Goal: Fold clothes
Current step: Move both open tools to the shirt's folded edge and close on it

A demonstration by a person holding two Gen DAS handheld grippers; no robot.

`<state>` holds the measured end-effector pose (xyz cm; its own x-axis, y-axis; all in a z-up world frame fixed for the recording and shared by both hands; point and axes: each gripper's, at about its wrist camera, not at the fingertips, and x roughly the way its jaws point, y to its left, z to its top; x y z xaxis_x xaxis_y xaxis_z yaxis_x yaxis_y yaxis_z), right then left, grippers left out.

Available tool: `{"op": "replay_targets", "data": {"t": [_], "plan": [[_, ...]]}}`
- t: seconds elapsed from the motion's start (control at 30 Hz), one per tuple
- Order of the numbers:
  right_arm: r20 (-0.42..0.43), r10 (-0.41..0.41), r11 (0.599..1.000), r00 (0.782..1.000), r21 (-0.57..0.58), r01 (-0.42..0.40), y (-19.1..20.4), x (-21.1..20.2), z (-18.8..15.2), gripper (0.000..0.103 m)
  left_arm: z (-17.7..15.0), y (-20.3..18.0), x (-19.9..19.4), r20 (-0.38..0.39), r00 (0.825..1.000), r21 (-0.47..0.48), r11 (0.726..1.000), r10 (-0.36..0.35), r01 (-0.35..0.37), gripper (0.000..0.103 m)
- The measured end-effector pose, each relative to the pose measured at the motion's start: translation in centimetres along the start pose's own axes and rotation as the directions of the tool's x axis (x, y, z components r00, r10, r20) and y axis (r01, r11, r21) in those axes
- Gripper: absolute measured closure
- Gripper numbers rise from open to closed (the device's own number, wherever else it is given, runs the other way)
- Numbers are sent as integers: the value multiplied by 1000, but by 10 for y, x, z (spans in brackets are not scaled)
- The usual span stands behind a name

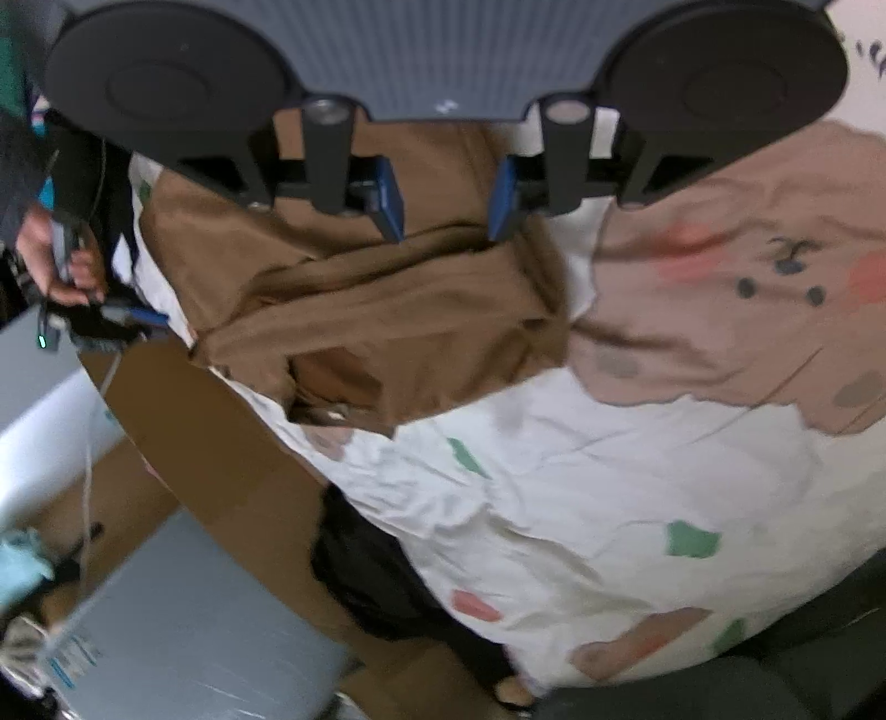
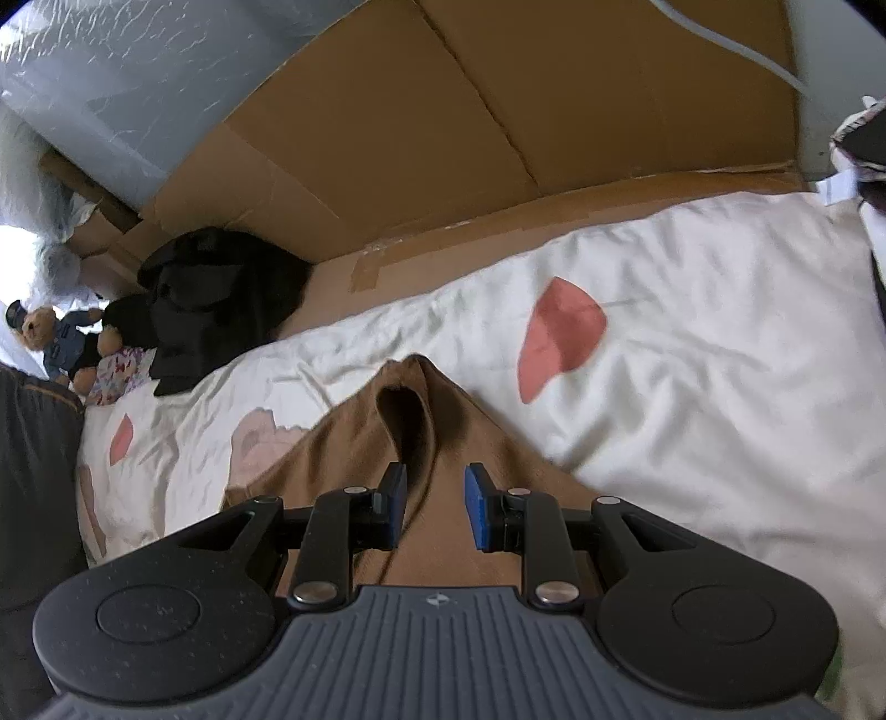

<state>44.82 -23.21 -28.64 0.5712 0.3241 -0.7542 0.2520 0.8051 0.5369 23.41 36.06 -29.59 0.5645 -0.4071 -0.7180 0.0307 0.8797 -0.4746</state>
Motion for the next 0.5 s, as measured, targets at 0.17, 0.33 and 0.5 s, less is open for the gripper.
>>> {"op": "replay_targets", "data": {"t": [0.17,0.33,0.5], "plan": [[17,-19,1000,1000,25,18,13,8,-5,77,-4,-5,13,-18,1000,46,999,9,-8,68],[-2,-29,999,1000,-17,28,24,16,-9,77,2,-10,17,4,1000,47,999,14,-15,68],[7,-5,1000,1000,16,4,24,19,-4,77,12,-10,15,30,1000,3,1000,-2,2,68]]}}
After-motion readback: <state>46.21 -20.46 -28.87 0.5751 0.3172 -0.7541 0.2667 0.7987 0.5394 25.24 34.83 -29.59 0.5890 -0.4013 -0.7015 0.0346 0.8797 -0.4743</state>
